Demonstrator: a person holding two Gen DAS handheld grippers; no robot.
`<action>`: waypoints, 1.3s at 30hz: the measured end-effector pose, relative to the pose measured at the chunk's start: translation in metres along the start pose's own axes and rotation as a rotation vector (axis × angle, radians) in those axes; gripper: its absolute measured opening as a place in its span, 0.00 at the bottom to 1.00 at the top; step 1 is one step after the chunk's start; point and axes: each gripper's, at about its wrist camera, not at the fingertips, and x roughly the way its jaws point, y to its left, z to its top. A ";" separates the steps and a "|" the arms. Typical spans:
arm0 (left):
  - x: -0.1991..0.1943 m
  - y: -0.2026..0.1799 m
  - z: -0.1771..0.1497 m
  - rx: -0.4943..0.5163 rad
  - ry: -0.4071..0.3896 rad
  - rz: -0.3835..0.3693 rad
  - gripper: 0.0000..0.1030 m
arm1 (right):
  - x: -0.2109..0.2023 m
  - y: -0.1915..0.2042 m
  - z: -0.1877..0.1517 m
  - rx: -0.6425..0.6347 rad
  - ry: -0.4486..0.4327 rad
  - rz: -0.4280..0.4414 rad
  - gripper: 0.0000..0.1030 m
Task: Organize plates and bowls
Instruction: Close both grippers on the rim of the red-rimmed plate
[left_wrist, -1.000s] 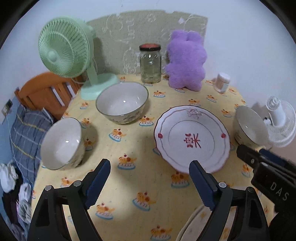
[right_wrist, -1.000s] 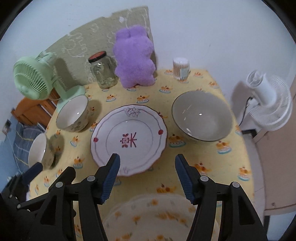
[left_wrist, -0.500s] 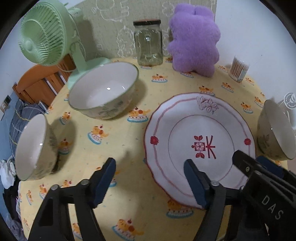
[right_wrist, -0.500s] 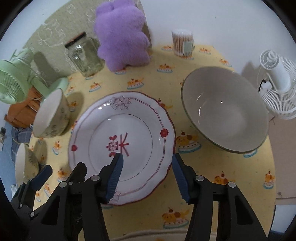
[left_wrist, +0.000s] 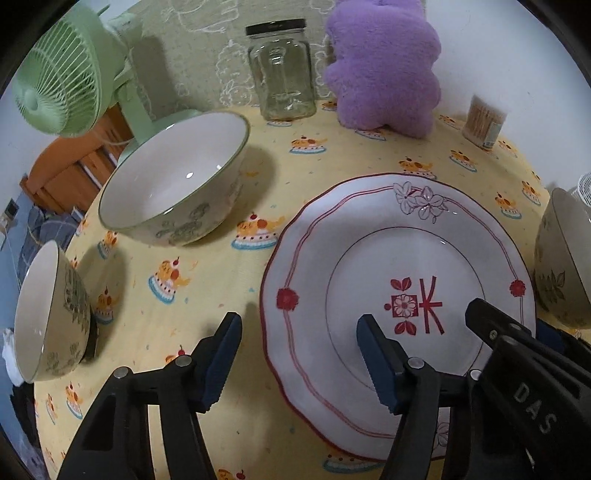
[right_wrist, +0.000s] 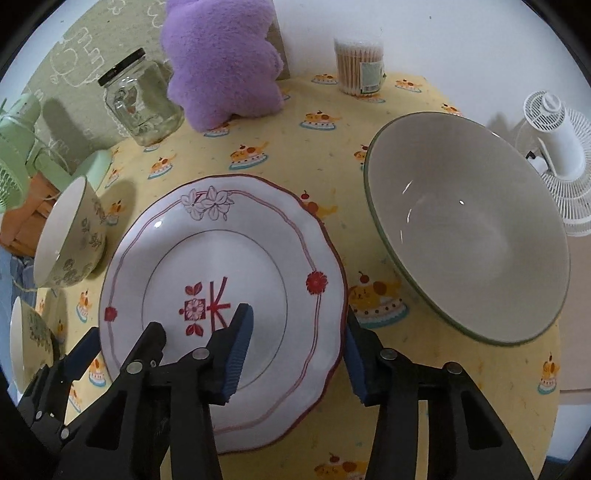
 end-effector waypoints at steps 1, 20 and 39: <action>-0.001 -0.002 0.000 0.014 -0.003 -0.003 0.60 | 0.000 0.002 0.000 -0.004 0.002 -0.009 0.46; -0.028 0.057 -0.036 -0.014 0.083 -0.020 0.55 | -0.023 0.054 -0.043 -0.119 0.078 0.045 0.44; -0.021 0.101 -0.044 -0.051 0.097 -0.075 0.55 | -0.005 0.081 -0.049 -0.150 0.107 0.018 0.45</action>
